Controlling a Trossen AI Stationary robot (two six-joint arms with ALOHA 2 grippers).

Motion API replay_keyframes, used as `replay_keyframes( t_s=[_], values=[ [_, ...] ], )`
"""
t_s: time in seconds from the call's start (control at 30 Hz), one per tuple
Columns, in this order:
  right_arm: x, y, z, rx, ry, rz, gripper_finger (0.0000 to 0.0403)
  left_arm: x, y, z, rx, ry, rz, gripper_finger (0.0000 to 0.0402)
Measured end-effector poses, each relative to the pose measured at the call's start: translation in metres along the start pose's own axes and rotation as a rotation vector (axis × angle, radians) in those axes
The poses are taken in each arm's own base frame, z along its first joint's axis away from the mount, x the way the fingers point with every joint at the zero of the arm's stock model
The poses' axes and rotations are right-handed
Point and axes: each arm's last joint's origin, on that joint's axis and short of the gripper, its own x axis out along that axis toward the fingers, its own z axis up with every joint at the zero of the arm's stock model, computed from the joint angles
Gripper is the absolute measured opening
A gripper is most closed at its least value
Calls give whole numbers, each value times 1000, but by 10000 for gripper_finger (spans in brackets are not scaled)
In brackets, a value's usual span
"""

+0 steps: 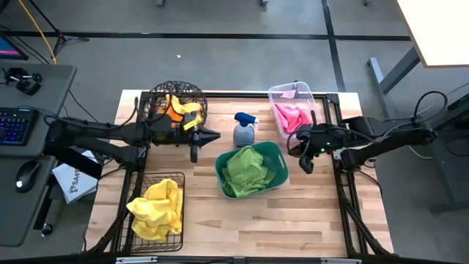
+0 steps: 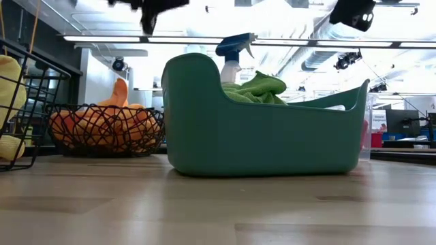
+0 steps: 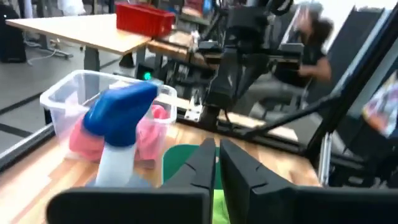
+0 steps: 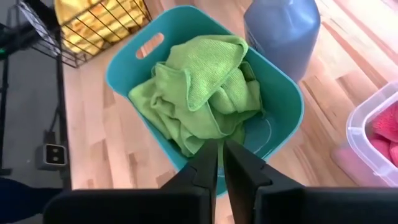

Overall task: Sort microfiber towel by color & place in baskets
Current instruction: Return to Home Position

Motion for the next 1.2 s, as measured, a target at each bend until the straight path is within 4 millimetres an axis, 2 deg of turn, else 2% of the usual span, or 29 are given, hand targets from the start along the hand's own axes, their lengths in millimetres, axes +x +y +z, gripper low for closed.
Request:
replay_keyframes(
  t_s=[0.17,0.27,0.5,0.83,1.0,1.2],
  values=[
    [-9,2,-5,3,-23,2,5,-24,23,-45,-98,-127,6,6],
    [-10,4,-7,11,-26,-1,8,-38,33,-68,-161,-155,16,3],
    [-11,5,-9,61,-11,2,3,-62,44,-107,-260,-185,42,0],
    [-12,10,-14,41,9,19,1,-78,50,-123,-282,-234,68,0],
    [-13,14,-17,20,19,36,1,-85,55,-137,-326,-270,100,0],
    [-14,18,-20,2,26,52,0,-89,54,-132,-301,-314,95,0]
  ],
)
